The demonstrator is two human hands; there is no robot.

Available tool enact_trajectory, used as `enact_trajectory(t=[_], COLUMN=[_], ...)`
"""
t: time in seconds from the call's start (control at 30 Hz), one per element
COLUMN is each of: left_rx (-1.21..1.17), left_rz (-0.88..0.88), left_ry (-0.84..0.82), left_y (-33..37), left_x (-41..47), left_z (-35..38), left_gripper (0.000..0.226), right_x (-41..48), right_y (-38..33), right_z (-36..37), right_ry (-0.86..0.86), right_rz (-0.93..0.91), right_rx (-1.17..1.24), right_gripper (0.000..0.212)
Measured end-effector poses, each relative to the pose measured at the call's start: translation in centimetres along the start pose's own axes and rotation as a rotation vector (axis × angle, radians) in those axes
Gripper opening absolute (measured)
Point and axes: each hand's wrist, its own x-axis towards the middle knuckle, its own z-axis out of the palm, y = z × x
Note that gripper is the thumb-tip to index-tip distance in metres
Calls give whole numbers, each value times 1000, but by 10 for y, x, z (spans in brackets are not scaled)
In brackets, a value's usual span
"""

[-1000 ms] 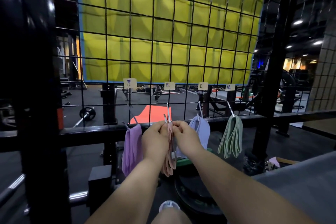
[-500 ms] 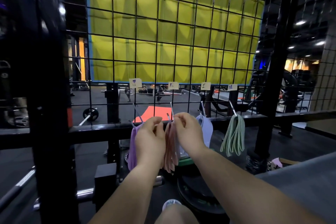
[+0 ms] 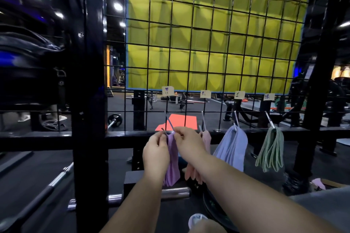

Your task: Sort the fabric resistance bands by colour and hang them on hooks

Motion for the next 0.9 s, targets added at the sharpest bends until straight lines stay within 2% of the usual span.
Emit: enact_trajectory(t=[0.33, 0.9], left_rx=[-18, -6], left_rz=[13, 26], left_ry=[-20, -2], left_y=[2, -4], left_x=[7, 11], left_z=[-8, -17], left_gripper=[16, 13], right_x=[1, -3], right_y=[-8, -10], right_z=[11, 13], right_ry=[46, 49], right_rz=[2, 41], right_rx=[34, 101], right_gripper=[27, 22])
